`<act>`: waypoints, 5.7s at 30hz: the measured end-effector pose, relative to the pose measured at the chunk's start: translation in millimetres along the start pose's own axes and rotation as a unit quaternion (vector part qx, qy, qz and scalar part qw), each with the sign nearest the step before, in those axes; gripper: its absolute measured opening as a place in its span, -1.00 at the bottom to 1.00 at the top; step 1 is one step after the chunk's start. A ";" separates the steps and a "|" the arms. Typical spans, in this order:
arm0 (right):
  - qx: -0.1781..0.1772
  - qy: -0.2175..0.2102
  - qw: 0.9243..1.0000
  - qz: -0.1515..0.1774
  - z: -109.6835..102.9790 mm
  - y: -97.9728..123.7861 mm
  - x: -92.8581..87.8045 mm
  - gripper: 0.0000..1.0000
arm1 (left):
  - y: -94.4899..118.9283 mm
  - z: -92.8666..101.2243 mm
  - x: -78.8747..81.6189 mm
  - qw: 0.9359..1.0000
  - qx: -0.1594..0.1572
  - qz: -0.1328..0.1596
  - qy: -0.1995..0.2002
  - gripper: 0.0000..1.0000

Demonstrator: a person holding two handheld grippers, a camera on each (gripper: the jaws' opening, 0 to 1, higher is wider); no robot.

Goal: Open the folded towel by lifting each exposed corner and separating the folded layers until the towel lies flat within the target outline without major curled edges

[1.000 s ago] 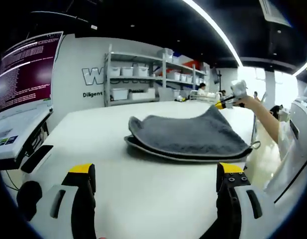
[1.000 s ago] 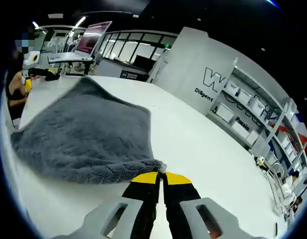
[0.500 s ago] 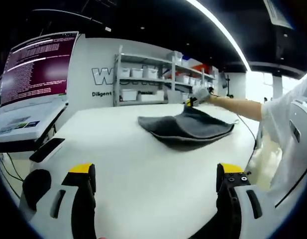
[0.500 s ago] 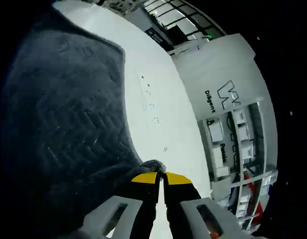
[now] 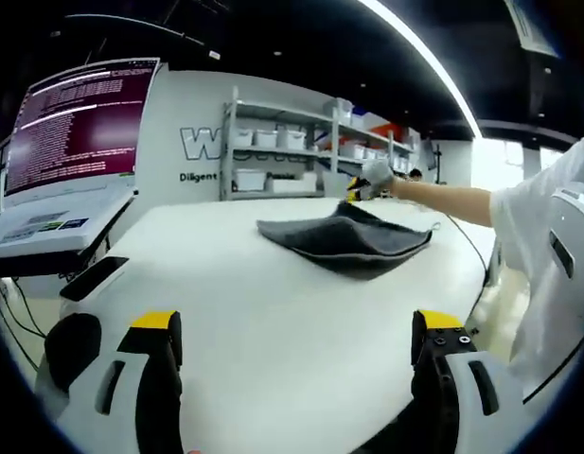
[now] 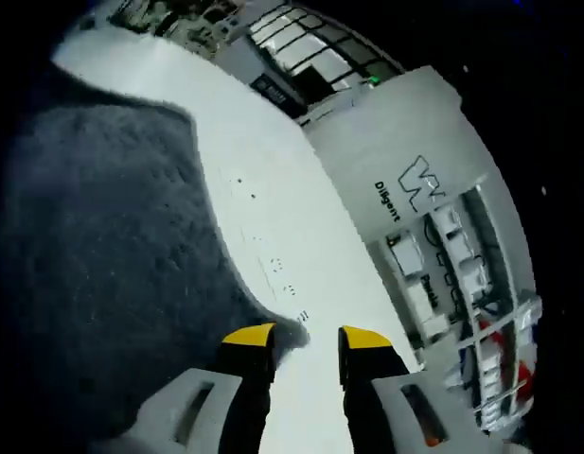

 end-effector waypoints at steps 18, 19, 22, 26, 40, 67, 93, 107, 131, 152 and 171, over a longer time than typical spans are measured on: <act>0.088 -0.252 0.960 0.085 -91.2 219.0 -33.0 0.81 | -46.4 24.7 10.4 0.997 -0.071 -0.007 -0.021 0.98; 0.089 -0.267 0.956 0.080 -100.3 227.3 -40.3 0.88 | -47.2 25.2 10.4 0.997 -0.072 -0.008 -0.020 0.98; 0.073 -0.293 0.951 0.069 -118.9 246.0 -59.8 0.99 | -50.3 27.6 10.1 0.997 -0.077 -0.010 -0.021 0.98; 0.047 -0.306 0.950 0.045 -141.2 265.3 -80.0 0.99 | -52.2 29.4 9.9 0.996 -0.083 -0.013 -0.024 0.98; 0.140 -0.176 0.966 0.126 -171.4 212.6 34.6 0.66 | -41.9 38.8 8.5 0.996 -0.086 -0.014 -0.027 0.98; 0.272 -0.060 0.954 0.110 -230.1 84.0 118.9 -1.00 | -30.0 45.7 5.5 0.996 -0.083 -0.011 -0.022 0.98; -0.083 -0.107 0.990 -0.038 28.3 121.8 -54.1 -1.00 | -37.0 46.5 2.7 0.996 -0.088 -0.016 -0.019 0.98; -0.224 -0.180 0.950 -0.121 99.1 193.5 -180.3 -1.00 | -39.0 45.0 1.3 0.996 -0.084 -0.023 -0.019 0.98; -0.274 -0.251 0.900 -0.228 93.4 276.6 -336.7 -0.66 | -54.8 56.6 5.6 0.994 -0.093 -0.044 -0.033 0.98; -0.098 -0.250 0.963 -0.026 -42.1 340.4 -174.0 0.63 | -73.6 59.1 8.6 0.990 -0.126 -0.045 -0.045 0.98; 0.056 -0.255 0.965 0.035 -138.2 333.5 -113.4 0.98 | -75.9 64.7 3.8 0.987 -0.142 -0.051 -0.052 0.98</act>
Point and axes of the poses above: the point that each gripper's makers call its tool centre point, and the gripper's own axes: y roughly backward along the fingers, z roughly to its right, x roughly out of its top, the point moved 6 cm from there along y, roughly backward along the fingers
